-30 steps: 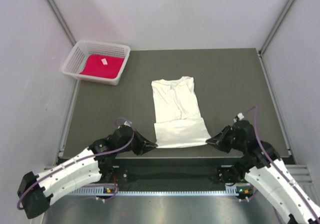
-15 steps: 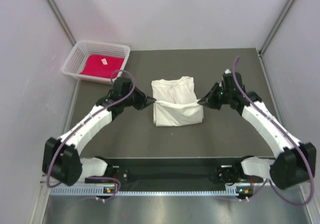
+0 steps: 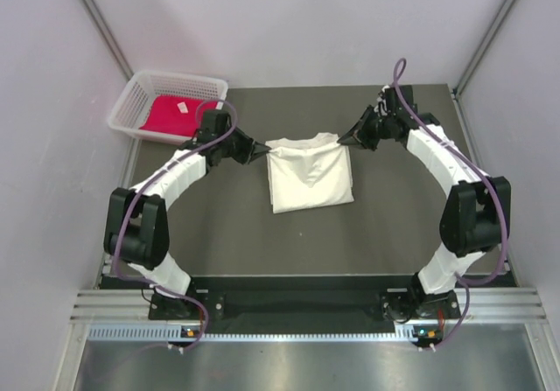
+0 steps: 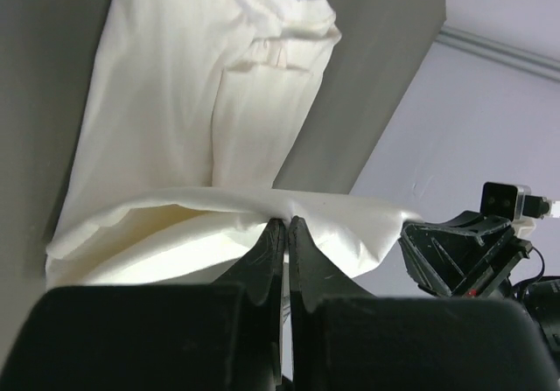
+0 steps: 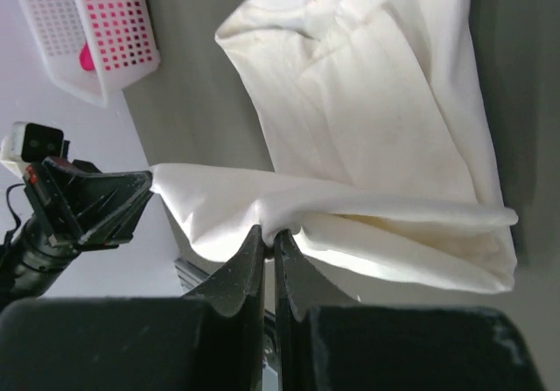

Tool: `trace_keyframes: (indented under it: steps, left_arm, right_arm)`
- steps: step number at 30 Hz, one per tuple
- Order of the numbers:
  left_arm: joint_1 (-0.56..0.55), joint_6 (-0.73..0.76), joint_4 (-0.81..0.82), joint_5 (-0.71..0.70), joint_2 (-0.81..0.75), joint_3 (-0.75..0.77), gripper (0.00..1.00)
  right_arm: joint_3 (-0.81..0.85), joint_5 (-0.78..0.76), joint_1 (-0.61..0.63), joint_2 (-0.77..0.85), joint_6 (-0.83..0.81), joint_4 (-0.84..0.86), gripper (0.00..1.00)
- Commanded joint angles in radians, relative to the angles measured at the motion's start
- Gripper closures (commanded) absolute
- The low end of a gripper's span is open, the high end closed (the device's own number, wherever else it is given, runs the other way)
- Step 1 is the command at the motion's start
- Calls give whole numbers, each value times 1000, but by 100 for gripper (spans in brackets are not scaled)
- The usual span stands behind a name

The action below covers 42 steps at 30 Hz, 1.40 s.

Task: Fold and stack the t-shirts
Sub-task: Fold the tshirt

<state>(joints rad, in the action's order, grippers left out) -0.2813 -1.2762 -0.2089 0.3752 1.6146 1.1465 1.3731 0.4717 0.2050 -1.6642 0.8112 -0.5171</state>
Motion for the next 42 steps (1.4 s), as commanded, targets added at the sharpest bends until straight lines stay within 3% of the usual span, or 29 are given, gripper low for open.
trace_keyframes:
  steps: [1,32,42]
  left_arm:
    - [34,-2,77,25,45,67,100]
    - [119,-49,129,56,384,294,100]
    - [137,-35,112,27,473,350,97]
  right_arm:
    - [108,54,-22,-45,-14,32,100]
    - [481,196,-90,-525,31,49,98]
    - [535,234,-113,-655,95,176,91]
